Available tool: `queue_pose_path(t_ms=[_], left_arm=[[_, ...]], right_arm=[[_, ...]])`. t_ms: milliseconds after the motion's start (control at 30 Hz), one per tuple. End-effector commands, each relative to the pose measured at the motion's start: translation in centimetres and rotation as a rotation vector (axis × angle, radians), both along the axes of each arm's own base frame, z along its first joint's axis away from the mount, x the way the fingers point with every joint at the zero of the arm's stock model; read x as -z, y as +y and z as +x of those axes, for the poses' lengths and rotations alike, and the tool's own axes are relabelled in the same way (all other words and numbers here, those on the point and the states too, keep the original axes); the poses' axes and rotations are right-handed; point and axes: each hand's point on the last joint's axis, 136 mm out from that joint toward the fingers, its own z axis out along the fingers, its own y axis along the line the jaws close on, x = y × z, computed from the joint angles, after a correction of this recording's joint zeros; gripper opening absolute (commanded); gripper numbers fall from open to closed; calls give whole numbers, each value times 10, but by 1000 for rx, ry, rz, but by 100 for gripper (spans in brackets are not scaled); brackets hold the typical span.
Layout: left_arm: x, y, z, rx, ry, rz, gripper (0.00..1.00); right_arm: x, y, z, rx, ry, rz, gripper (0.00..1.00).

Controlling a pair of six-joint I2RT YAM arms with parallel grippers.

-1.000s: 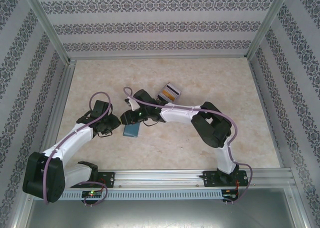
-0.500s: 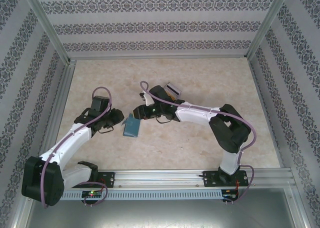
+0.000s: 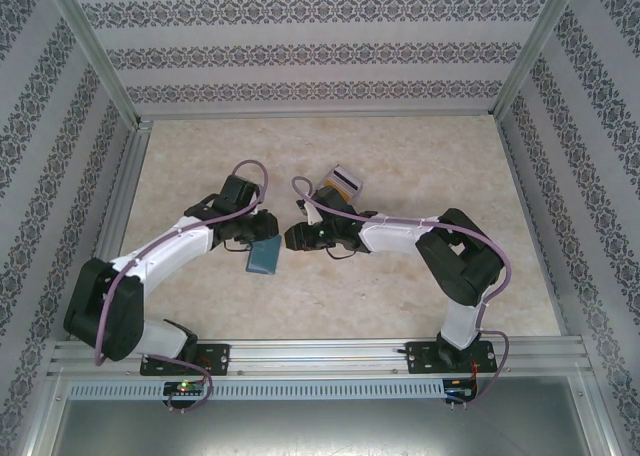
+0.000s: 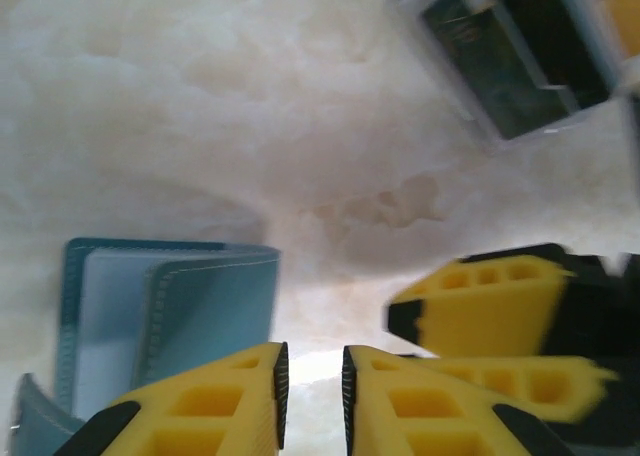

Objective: Put the credit cards into the card holder
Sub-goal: Turn over the card holder at the center of the table.

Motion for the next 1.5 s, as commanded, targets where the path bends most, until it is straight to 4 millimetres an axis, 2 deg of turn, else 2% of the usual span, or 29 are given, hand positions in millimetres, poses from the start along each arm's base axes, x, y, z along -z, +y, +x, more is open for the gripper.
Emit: queue_pose_path(t_ms=[0,200,333,500,600,700,833,1033,1200,1467], left_arm=[[21,29,-13,-26,86,187,23],[41,49,-27,-68,141,278,22],[57,52,-34,-81,174,284,22],[74,62,-44,-114,231,332,19],[81,68,-49,-130,241,353,13],[89,71,-56,-135,264,361,1],[100,76,-68,-150,289,370,0],[108,79,-76,-172,304,360,0],[111,70,-75,-169,310,311,0],[114,67,-74,-183,320,294,0]], right_arm=[[-9,-5,6,36,-29,24,37],[-1,-4,5,36,-11,25,37],[2,5,1,11,10,39,38],[4,18,-8,-21,28,48,44],[11,24,-13,-33,54,53,45],[18,33,-19,-51,89,71,46],[19,49,-26,-77,118,103,46],[14,65,-30,-103,133,140,47],[13,75,-32,-123,149,160,47],[16,81,-35,-128,156,168,44]])
